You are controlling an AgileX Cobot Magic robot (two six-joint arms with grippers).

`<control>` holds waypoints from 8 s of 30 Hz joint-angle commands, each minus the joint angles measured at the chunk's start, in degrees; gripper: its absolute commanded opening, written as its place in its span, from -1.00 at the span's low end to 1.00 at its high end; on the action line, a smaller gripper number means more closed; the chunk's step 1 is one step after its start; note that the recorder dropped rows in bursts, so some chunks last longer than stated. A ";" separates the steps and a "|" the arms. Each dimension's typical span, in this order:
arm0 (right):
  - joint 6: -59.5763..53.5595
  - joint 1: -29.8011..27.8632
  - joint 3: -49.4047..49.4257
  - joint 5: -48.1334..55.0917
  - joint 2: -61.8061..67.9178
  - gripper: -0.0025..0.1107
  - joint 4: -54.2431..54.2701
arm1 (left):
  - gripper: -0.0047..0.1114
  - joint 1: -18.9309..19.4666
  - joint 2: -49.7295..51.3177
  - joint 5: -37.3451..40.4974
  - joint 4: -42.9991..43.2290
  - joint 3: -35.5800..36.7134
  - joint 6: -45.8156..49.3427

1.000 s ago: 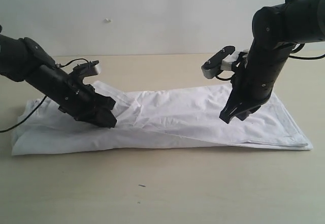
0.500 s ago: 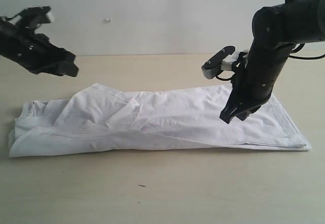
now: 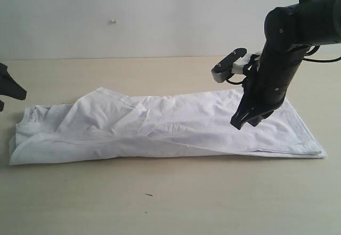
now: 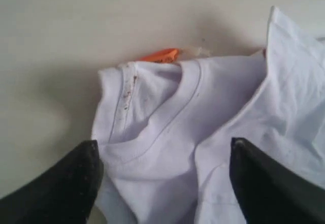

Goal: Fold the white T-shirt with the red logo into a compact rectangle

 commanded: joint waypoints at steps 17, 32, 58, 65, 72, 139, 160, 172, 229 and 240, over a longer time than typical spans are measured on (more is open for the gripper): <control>-1.16 -0.20 -0.34 -0.12 -0.70 -0.96 0.39 | 0.29 1.01 11.36 1.95 -0.23 0.08 0.45; -1.17 -0.20 -0.34 -0.35 -0.70 -0.96 0.39 | -0.92 -6.54 16.61 5.25 -4.57 0.08 1.93; -1.17 -0.20 -0.34 -1.36 -0.70 -0.96 0.39 | -0.92 -4.84 1.36 14.60 -31.24 -4.74 -1.73; -0.96 -0.20 -0.34 -0.65 -0.70 -0.96 0.39 | -0.92 -17.25 1.36 14.60 -38.49 -4.74 -3.19; 3.45 -0.20 -0.34 -2.64 -0.70 -0.96 -3.08 | -0.92 -27.36 1.36 4.63 -42.45 -4.74 -3.30; 1.82 -0.20 -0.34 -18.29 5.50 -0.96 10.03 | -0.07 -33.74 9.94 14.60 7.53 -9.22 -13.17; -5.83 -0.20 -0.34 -10.81 6.40 -0.96 17.07 | -0.14 -33.11 13.42 3.67 7.16 -9.22 -10.51; -13.47 0.45 -0.34 0.34 9.11 -0.96 17.27 | -0.14 -32.60 13.93 12.62 16.93 -9.00 -13.73; 19.84 7.13 -0.34 -4.45 -15.85 -0.96 -11.42 | -0.42 -30.29 -14.95 10.58 6.65 -6.99 -14.75; 24.93 7.13 -0.22 -5.19 -26.50 -0.96 -10.76 | -0.92 -30.29 -32.20 -0.79 9.99 3.05 -12.95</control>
